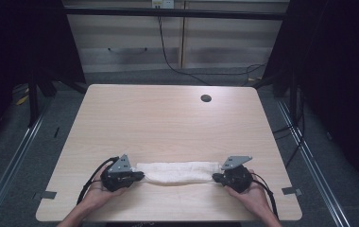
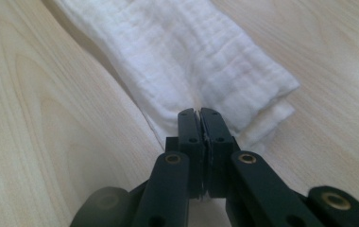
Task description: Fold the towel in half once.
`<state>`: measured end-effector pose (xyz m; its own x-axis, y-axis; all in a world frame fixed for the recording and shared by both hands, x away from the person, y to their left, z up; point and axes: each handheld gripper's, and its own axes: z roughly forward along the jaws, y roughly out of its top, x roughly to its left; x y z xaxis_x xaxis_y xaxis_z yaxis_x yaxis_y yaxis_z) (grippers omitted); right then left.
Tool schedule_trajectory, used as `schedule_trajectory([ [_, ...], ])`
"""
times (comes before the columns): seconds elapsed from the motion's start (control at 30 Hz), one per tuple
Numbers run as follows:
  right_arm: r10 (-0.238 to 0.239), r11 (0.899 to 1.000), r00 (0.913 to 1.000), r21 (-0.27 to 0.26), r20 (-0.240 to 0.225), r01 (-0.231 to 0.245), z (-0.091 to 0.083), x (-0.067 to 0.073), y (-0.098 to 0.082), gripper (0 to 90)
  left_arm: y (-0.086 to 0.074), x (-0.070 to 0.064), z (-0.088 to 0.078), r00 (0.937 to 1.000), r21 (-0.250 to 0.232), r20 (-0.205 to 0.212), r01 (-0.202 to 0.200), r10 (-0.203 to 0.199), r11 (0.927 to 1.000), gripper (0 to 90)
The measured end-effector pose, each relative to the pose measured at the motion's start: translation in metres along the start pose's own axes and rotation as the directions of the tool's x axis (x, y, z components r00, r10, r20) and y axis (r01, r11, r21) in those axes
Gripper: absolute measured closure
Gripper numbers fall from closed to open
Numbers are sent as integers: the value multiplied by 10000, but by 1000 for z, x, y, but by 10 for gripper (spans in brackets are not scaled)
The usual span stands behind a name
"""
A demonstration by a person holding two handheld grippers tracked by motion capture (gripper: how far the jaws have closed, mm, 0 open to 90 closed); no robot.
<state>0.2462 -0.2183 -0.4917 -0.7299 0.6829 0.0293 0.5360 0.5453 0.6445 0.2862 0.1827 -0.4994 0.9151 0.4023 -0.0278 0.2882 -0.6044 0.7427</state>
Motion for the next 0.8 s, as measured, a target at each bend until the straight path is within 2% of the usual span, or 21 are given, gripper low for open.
schedule_trajectory([
  [0.1, 127, 9999, 9999, -99, -56, -128, 1, -4, 0, 881, 0, 1, 0, 9999, -22, -43, 94, -94, 10000, 862],
  [0.23, 322, 9993, 9993, -206, 169, -319, 5, -13, 2, 881, 2, 7, 5, 9993, -148, 1, 385, -385, 9992, 862],
  [0.3, 582, 9980, 9982, -261, 163, -578, 8, -19, 5, 881, 4, 11, 7, 9987, -136, -105, 496, -498, 9987, 862],
  [0.53, 960, 9943, 9953, -475, 131, -953, 15, -33, 10, 881, 6, 21, 11, 9961, -256, -579, 646, -660, 9976, 862],
  [0.63, 890, 9942, 9957, -624, 241, -874, 18, -36, 13, 880, 5, 25, 12, 9943, -478, -446, 944, -966, 9944, 860],
  [0.67, 929, 9939, 9953, -620, 257, -911, 18, -34, 12, 878, 5, 26, 11, 9946, -455, -497, 888, -910, 9950, 858],
  [0.8, 931, 9938, 9953, -634, 275, -912, 18, -34, 12, 878, 5, 26, 12, 9933, -491, -365, 1077, -1095, 9930, 857],
])
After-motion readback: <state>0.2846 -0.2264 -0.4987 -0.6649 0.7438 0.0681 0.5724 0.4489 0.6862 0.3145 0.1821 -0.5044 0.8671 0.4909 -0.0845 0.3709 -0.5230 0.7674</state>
